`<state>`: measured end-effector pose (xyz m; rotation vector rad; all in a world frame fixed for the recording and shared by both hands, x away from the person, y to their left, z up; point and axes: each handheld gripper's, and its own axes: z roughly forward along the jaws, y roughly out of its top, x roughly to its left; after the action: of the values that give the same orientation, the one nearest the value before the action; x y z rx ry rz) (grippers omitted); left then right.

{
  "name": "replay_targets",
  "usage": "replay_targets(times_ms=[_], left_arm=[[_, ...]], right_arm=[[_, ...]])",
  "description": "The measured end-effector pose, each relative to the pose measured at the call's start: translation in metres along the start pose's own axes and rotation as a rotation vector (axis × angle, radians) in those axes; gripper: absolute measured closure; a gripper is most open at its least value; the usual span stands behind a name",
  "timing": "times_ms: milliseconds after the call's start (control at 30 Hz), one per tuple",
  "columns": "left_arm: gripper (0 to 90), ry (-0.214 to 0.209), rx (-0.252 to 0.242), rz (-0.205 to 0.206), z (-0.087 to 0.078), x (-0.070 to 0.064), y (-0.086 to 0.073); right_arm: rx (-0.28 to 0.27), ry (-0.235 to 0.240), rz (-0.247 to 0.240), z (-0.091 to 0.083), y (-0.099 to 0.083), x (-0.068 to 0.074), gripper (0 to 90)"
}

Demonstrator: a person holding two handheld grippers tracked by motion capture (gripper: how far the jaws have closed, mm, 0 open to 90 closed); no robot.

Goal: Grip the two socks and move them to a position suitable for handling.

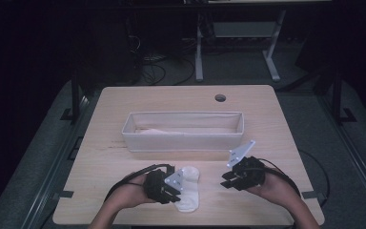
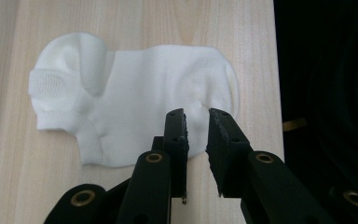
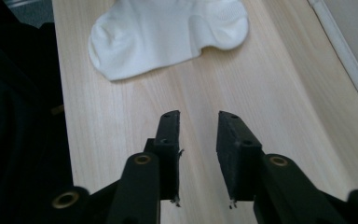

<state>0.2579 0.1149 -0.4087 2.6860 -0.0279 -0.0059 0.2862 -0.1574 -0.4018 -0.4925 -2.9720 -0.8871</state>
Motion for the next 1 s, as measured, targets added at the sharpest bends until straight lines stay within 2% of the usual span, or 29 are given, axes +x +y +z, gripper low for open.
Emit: replay_targets(times_ms=[100,133,233,267,333,367,400,567,733,833,1000], left_arm=[[76.9,0.0,-0.004,-0.004,0.0,-0.001,-0.001],[76.9,0.003,-0.008,-0.005,-0.001,-0.001,-0.003],[76.6,0.005,-0.019,-0.011,-0.001,-0.002,-0.005],[76.6,0.006,-0.024,-0.015,0.0,-0.003,-0.007],[76.6,0.002,-0.033,-0.021,0.0,-0.004,-0.01],[76.6,0.002,-0.033,-0.021,0.0,-0.004,-0.01],[76.6,0.003,-0.044,-0.023,0.0,-0.005,-0.012],[76.5,0.011,-0.041,-0.036,0.0,-0.006,-0.02],[76.4,0.018,-0.047,-0.048,-0.006,-0.006,-0.026],[76.4,0.025,-0.055,-0.052,-0.009,-0.006,-0.027],[76.1,0.03,-0.063,-0.052,-0.011,-0.005,-0.028]], right_arm=[[0.011,0.009,-0.02,0.004,0.009,-0.002,74.5],[0.019,0.013,-0.034,0.007,0.018,-0.003,76.9],[0.037,0.028,-0.032,0.012,0.025,-0.003,78.5],[0.043,0.034,-0.052,0.018,0.032,-0.004,82.5],[0.055,0.044,-0.049,0.025,0.039,-0.003,84.4],[0.055,0.044,-0.049,0.025,0.039,-0.003,84.4],[0.062,0.058,-0.06,0.035,0.046,-0.003,85.0],[0.081,0.071,-0.08,0.053,0.06,-0.004,86.4],[0.072,0.078,-0.089,0.067,0.074,-0.006,86.4],[0.083,0.074,-0.084,0.077,0.078,-0.011,86.3],[0.136,0.076,-0.066,0.088,0.074,-0.016,86.3]])
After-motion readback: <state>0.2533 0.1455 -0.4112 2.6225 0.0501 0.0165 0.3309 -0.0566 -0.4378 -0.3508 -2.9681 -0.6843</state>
